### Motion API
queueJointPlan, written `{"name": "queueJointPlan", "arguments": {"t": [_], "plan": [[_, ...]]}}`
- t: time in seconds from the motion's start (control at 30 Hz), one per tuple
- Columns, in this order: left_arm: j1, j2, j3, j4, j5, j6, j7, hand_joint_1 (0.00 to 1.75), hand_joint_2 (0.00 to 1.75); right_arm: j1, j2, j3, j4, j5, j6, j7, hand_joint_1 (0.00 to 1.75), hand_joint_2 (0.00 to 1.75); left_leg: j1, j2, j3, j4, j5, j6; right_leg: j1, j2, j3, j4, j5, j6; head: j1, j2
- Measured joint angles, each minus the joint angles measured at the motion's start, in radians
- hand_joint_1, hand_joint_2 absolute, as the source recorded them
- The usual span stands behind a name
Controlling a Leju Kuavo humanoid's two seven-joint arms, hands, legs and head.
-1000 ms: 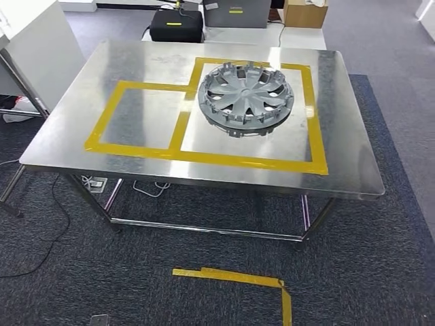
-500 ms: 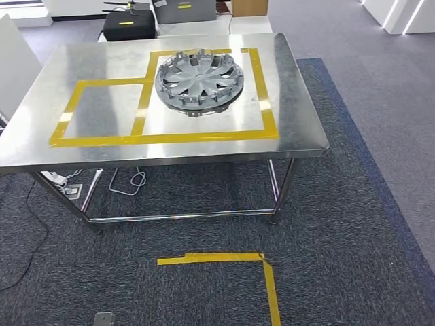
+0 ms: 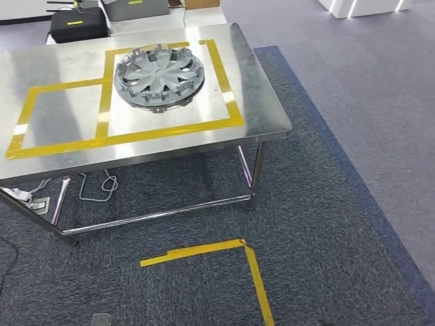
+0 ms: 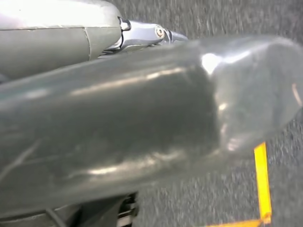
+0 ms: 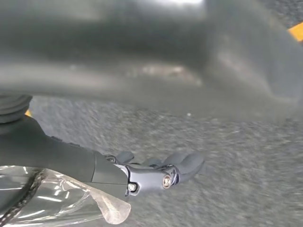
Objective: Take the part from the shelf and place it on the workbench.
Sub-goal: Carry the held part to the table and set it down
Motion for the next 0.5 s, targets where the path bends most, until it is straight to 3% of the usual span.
{"name": "queueJointPlan", "arguments": {"t": [0.07,0.13,0.17,0.2,0.27,0.33,0.37,0.43,0.47,0.5], "plan": [[-0.002,-0.001,0.0,0.001,-0.003,-0.003,0.006,0.0,0.0,-0.003,0.0,0.001,0.0,0.003,0.002,0.002,0.0,0.0,0.002,0.029,-0.001,-0.012,0.004,0.004,0.001,-0.048,-0.051,0.094,-0.056,0.007,0.007,0.0],[0.001,-0.003,0.0,0.003,-0.003,-0.004,0.009,0.0,0.0,-0.005,0.0,0.003,0.0,0.004,0.002,0.002,0.0,0.0,0.001,0.058,-0.006,-0.009,0.005,0.005,0.0,-0.068,-0.106,0.213,-0.102,0.015,0.01,0.0],[0.002,-0.004,0.0,0.004,-0.003,-0.005,0.009,0.0,0.0,-0.004,0.0,0.004,0.0,0.004,0.002,0.003,0.0,0.0,0.001,0.072,-0.008,-0.007,0.005,0.005,-0.001,-0.072,-0.116,0.239,-0.102,0.018,0.01,0.0],[0.002,-0.005,0.0,0.005,-0.003,-0.005,0.01,0.0,0.0,-0.001,0.0,0.005,0.0,0.004,0.002,0.003,0.0,0.0,0.001,0.085,-0.009,-0.005,0.004,0.004,-0.001,-0.076,-0.106,0.228,-0.084,0.02,0.01,0.0],[0.0,-0.007,0.0,0.006,-0.003,-0.005,0.01,0.0,0.0,0.001,0.0,0.006,0.0,0.004,0.002,0.004,0.0,0.0,0.001,0.107,-0.011,0.003,0.001,0.0,0.0,-0.105,-0.041,0.11,-0.025,0.021,0.011,0.0],[-0.002,-0.007,0.0,0.006,-0.003,-0.005,0.01,0.0,0.0,-0.003,0.001,0.006,0.0,0.005,0.002,0.004,0.0,0.0,-0.005,0.125,-0.012,0.013,-0.004,-0.011,0.004,-0.147,0.015,0.006,0.005,0.009,0.01,0.0],[-0.002,-0.006,0.0,0.007,-0.003,-0.005,0.01,0.0,0.0,-0.005,0.001,0.006,0.0,0.005,0.002,0.003,0.0,0.0,-0.008,0.133,-0.012,0.017,-0.005,-0.017,0.006,-0.158,0.023,-0.014,0.006,0.001,0.008,0.0],[-0.003,-0.006,0.0,0.007,-0.003,-0.006,0.01,0.0,0.0,-0.004,0.002,0.007,0.0,0.006,0.002,0.004,0.0,0.0,-0.008,0.15,-0.012,0.02,-0.005,-0.025,0.009,-0.141,0.016,-0.013,0.01,-0.017,0.005,0.0],[-0.003,-0.006,0.0,0.007,-0.001,-0.007,0.012,0.0,0.0,-0.002,0.002,0.007,0.0,0.007,0.002,0.005,0.0,0.0,-0.006,0.148,-0.012,0.023,-0.01,-0.031,0.009,-0.132,0.013,-0.014,0.013,-0.024,0.005,0.0],[-0.004,-0.006,0.0,0.007,0.003,-0.01,0.013,0.0,0.0,-0.002,0.003,0.006,0.0,0.008,0.002,0.006,0.0,0.0,-0.003,0.132,-0.016,0.037,-0.026,-0.037,0.008,-0.122,0.011,-0.015,0.017,-0.032,0.004,0.0]]}}
